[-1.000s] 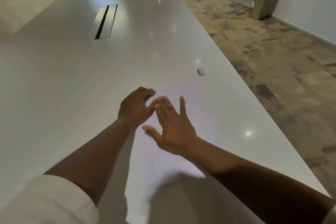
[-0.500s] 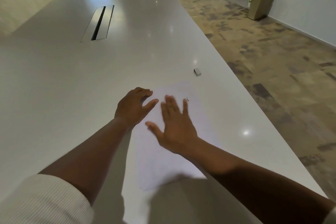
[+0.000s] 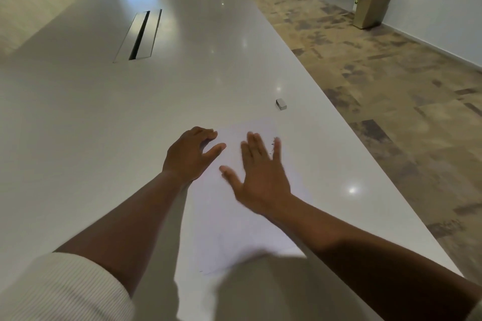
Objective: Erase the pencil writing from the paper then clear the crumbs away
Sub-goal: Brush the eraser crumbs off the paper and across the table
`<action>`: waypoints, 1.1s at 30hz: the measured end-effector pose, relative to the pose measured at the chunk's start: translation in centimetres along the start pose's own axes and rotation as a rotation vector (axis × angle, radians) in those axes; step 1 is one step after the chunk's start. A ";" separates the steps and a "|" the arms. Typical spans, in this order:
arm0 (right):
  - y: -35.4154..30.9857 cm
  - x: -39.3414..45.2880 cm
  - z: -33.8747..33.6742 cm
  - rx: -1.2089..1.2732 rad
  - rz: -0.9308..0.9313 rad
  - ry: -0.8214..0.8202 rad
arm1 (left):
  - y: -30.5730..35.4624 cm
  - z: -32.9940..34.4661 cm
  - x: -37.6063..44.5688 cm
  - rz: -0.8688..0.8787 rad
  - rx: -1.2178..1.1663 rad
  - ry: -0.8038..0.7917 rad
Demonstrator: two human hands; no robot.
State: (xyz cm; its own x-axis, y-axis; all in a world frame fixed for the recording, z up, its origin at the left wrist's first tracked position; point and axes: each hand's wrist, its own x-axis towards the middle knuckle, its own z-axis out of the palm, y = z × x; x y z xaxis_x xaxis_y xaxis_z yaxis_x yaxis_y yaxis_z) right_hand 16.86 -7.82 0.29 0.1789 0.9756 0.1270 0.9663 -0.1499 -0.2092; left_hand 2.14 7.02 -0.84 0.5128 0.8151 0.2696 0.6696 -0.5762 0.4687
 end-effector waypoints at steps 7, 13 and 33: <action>-1.3 -1.1 1.3 0.117 -0.400 -0.150 | 0.0 -0.2 -0.1 0.011 0.023 -0.038; 2.7 0.4 0.3 -0.053 0.128 -0.028 | 0.0 0.1 0.0 -0.038 -0.023 -0.018; 2.3 -0.2 0.1 -0.003 -0.142 -0.055 | 3.0 -2.6 3.3 -0.393 0.259 -0.217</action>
State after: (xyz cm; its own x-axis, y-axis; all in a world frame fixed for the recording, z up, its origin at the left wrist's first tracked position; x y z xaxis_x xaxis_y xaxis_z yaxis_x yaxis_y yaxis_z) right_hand 18.99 -8.31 -0.28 0.0301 0.9944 0.1016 0.9818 -0.0104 -0.1898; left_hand 4.44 8.16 3.59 0.2772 0.9576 -0.0788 0.9309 -0.2474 0.2688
